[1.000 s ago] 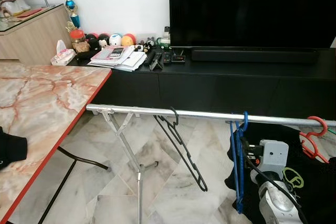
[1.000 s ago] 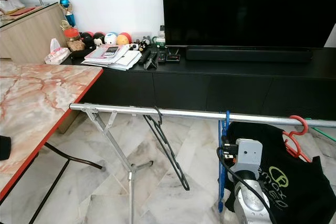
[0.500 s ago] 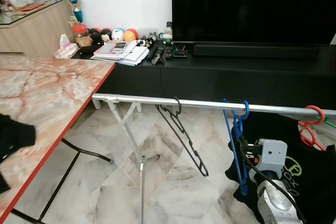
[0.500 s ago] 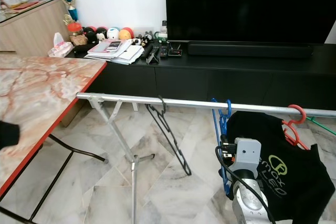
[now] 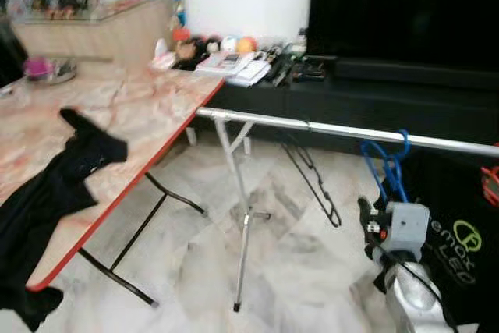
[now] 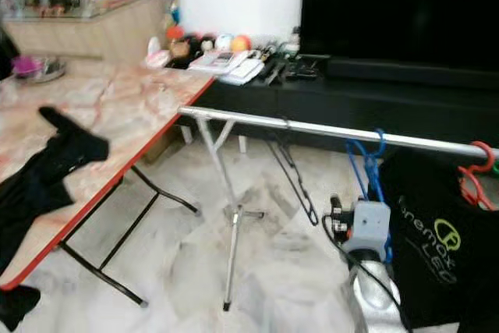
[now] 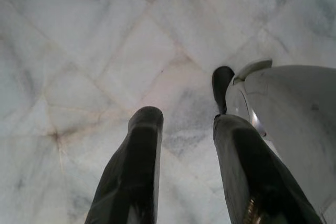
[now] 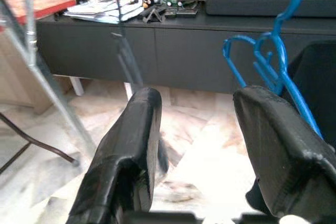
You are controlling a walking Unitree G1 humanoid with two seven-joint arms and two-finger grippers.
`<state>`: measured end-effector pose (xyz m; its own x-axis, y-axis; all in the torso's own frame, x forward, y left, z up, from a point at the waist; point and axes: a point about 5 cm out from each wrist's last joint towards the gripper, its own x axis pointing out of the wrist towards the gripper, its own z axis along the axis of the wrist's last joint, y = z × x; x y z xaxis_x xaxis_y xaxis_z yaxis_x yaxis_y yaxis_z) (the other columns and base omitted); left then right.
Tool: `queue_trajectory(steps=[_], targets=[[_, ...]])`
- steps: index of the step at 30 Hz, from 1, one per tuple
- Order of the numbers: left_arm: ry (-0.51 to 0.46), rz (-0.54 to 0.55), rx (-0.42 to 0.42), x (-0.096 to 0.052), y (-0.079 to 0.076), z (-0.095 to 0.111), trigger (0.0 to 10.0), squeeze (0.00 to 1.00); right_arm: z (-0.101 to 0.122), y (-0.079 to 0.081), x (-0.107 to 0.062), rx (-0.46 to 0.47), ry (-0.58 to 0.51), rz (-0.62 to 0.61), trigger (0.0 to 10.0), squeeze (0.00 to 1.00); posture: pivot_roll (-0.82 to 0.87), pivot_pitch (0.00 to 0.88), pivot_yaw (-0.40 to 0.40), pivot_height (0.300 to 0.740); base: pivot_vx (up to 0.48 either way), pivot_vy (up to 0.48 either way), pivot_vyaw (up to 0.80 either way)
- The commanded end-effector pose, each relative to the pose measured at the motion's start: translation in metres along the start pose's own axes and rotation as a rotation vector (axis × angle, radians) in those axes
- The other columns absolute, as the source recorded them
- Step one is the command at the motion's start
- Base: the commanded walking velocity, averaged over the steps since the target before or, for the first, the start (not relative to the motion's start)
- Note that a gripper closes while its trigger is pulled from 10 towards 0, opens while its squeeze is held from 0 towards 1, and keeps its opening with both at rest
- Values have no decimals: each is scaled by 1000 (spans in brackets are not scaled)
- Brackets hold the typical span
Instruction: Hang hanger
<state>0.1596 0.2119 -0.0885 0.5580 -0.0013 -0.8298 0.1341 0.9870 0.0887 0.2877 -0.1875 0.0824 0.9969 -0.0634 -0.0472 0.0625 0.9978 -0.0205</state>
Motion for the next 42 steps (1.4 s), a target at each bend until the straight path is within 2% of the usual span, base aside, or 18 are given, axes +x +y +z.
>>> queue_trajectory(steps=[1, 5, 7, 9, 10, 11, 12, 13, 16, 17, 18, 19, 20, 23, 31, 36, 42], targets=[[17, -2, -4, 0, 0, -3, 10000, 0, -11, -8, -3, -1, 44, -24, 10000, 0, -17, 0, 58, 740, -315, 0, 0], [20, 0, -6, 0, 0, -3, 10000, 0, -22, -11, -5, 25, 86, -38, 10000, 0, -15, 0, 56, 740, -315, 0, 0], [30, 7, -5, -2, 4, -6, 10000, 0, -44, -13, -9, 73, 167, -52, 10000, 0, -18, 0, 56, 740, -133, 0, 0], [32, 8, -4, -2, 5, -6, 10000, 0, -48, -14, -9, 73, 184, -53, 10000, 0, -18, 0, 57, 740, 0, 0, 0], [33, 11, -5, -2, 5, -6, 10000, 0, -68, -16, -15, 78, 266, -63, 10000, 0, -18, 0, 57, 740, 0, 0, 0], [33, 11, -5, -2, 5, -6, 10000, 0, -68, -16, -15, 78, 266, -63, 10000, 0, -18, 0, 57, 740, 0, 0, 0], [31, 11, -7, -2, 5, -6, 10000, 0, -77, -17, -18, 77, 307, -67, 10000, 0, -19, 0, 58, 740, 0, 0, 0], [29, 10, -10, -2, 5, -5, 10000, 0, -96, -17, -26, 56, 402, -61, 10000, 0, -16, 0, 58, 740, 0, 0, 0], [25, 8, -12, -1, 3, -4, 10000, 0, -126, -18, -47, 52, 585, -73, 10000, 0, -7, 0, 54, 740, 0, 0, 0], [25, 8, -12, -1, 3, -4, 10000, 0, -126, -18, -47, 52, 585, -73, 10000, 0, -7, 0, 54, 740, 0, 0, 0], [23, 8, -14, -1, 3, -3, 10000, 0, -134, -18, -54, 58, 631, -77, 10000, 0, -6, 0, 53, 740, 0, 0, 0], [20, 8, -20, 0, 2, -2, 10000, 0, -150, -18, -72, 65, 734, -88, 10000, 0, -1, 0, 51, 740, 0, 0, 0], [19, 8, -21, 0, 1, -2, 10000, 0, -158, -18, -82, 62, 785, -95, 10000, 0, 1, 0, 52, 740, 0, 0, 0], [22, 4, -21, 0, 0, -2, 10000, 0, -171, -18, -102, 49, 876, -106, 10000, 0, 10, 0, 50, 740, 0, 0, 0], [36, -6, -7, 0, -3, -4, 10000, 0, -184, -11, -128, 104, 931, -123, 10000, 0, -5, 0, 63, 740, 0, 0, -746], [49, -2, 11, 0, -2, -6, 10000, 0, -187, -10, -133, 60, 959, -80, 10000, 0, 0, 0, 61, 740, 0, 0, -716], [59, 13, 3, -3, 9, -10, 10000, 0, -186, -7, -130, 68, 952, -74, 10000, 0, 1, 0, 62, 740, 0, 0, -694]])
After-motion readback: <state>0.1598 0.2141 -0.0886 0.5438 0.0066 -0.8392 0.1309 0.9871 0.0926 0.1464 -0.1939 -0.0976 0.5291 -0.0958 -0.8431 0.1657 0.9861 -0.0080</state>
